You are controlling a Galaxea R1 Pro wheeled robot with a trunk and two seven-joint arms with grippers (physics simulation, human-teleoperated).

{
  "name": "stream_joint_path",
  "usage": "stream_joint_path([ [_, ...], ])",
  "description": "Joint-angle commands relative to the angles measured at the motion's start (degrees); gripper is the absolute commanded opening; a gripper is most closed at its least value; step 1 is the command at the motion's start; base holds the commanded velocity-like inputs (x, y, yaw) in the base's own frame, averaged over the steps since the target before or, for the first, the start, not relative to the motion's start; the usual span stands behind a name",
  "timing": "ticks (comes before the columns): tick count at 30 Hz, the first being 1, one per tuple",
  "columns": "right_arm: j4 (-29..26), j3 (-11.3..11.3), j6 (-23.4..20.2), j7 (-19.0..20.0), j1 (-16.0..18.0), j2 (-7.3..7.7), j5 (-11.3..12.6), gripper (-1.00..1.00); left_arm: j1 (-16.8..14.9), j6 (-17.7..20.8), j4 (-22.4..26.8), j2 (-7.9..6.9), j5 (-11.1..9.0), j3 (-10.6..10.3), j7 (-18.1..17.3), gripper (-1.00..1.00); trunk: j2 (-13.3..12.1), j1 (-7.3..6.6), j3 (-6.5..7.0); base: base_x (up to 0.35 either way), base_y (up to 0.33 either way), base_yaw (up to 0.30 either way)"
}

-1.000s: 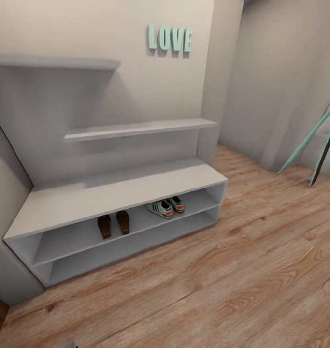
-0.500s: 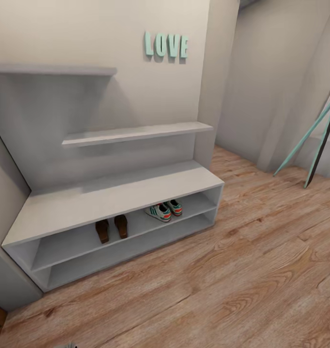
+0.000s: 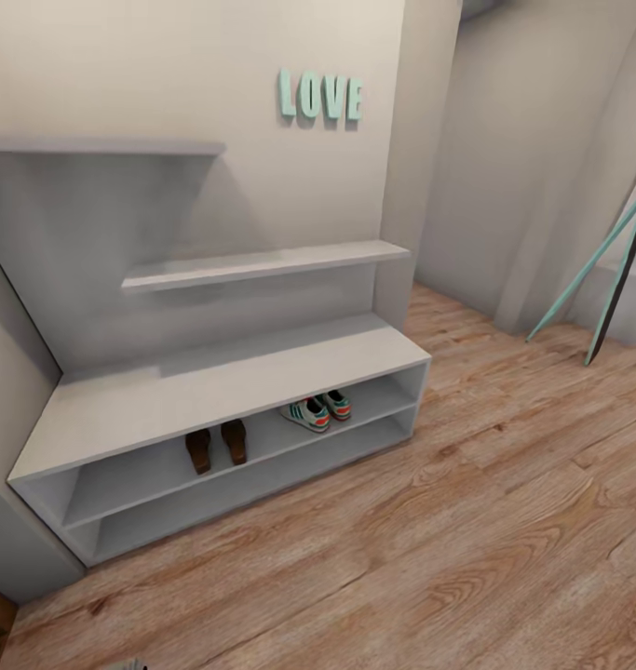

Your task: Pick up the two gym shoes and the two sandals from the corridor floor and place them onto the hallstand (shoe rack) in the corridor, making sure they are on the rack and not on the floor. Arrange them so the two gym shoes are next to each other and the two sandals are next to each other.

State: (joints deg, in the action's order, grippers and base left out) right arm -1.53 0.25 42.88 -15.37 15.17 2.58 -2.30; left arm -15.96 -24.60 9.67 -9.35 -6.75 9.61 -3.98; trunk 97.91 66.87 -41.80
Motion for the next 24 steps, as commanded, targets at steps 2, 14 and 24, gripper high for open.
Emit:
stream_joint_path([
  [2,0.03,0.02,0.10,-0.27,0.03,-0.02,-0.25,1.00,-0.03,-0.16,-0.03,-0.16,-0.63,0.12,-0.42,1.00,-0.79,-0.45,0.32,0.000,0.000,0.000],
  [14,0.03,0.02,0.10,-0.27,0.03,-0.04,-0.25,1.00,-0.03,-0.23,-0.01,-0.25,-0.67,0.04,-0.47,1.00,-1.60,-0.89,0.68,0.000,0.000,0.000],
  [24,0.03,0.02,0.10,-0.27,0.03,-0.04,-0.25,1.00,-0.03,-0.19,0.25,0.08,-0.50,-0.12,-0.50,1.00,-1.60,-0.89,0.68,0.000,0.000,0.000],
])
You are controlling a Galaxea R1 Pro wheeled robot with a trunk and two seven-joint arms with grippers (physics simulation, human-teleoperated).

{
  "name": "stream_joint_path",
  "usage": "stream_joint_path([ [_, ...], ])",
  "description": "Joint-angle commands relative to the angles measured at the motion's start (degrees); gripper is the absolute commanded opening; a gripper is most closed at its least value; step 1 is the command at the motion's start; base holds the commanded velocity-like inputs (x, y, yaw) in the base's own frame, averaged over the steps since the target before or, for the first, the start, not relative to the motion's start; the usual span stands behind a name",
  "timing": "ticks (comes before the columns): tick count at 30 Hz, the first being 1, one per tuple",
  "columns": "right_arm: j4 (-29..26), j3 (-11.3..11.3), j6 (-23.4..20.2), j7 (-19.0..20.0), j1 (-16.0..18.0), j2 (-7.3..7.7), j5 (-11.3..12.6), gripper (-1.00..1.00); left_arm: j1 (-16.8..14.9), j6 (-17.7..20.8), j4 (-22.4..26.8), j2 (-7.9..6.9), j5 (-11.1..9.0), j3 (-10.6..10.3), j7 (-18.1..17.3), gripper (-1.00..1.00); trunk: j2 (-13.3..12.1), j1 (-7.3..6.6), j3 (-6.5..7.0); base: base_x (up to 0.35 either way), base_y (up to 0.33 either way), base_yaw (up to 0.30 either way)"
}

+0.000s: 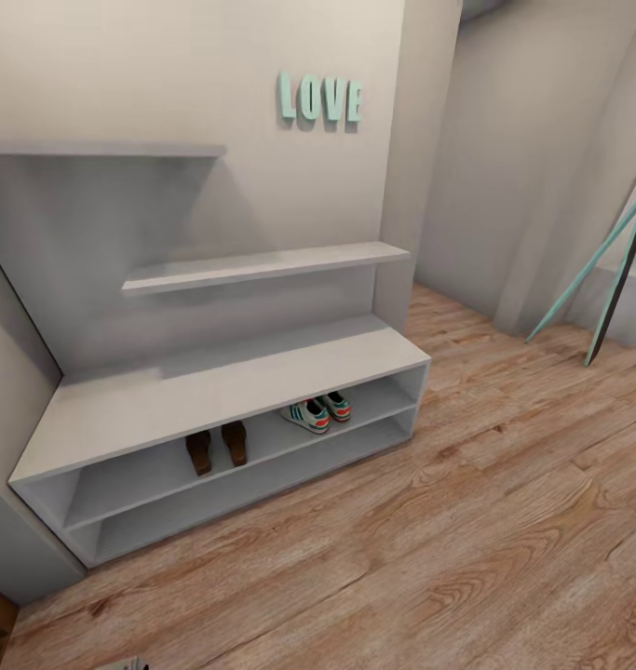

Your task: Pick up the two gym shoes and the two sandals from the corridor floor and place them onto the hallstand (shoe rack) in the corridor, making sure they are on the rack and not on the floor. Arrange them so the two gym shoes are next to each other and the two sandals are next to each other.

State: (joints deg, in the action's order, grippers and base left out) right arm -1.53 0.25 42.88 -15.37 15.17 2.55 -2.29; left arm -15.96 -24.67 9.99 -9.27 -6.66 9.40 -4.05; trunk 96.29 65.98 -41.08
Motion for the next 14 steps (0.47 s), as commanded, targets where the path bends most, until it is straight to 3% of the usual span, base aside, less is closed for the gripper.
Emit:
stream_joint_path([
  [1,0.04,0.01,0.10,-0.28,0.03,0.00,-0.25,1.00,-0.04,-0.12,-0.03,0.01,-0.62,0.10,-0.43,1.00,0.02,-0.01,-0.05,0.000,0.000,0.000],
  [14,0.04,0.01,0.10,-0.28,0.03,0.00,-0.25,1.00,-0.04,-0.12,0.01,-0.05,-0.77,0.26,-0.35,1.00,0.02,-0.01,-0.05,0.000,0.000,0.000],
])
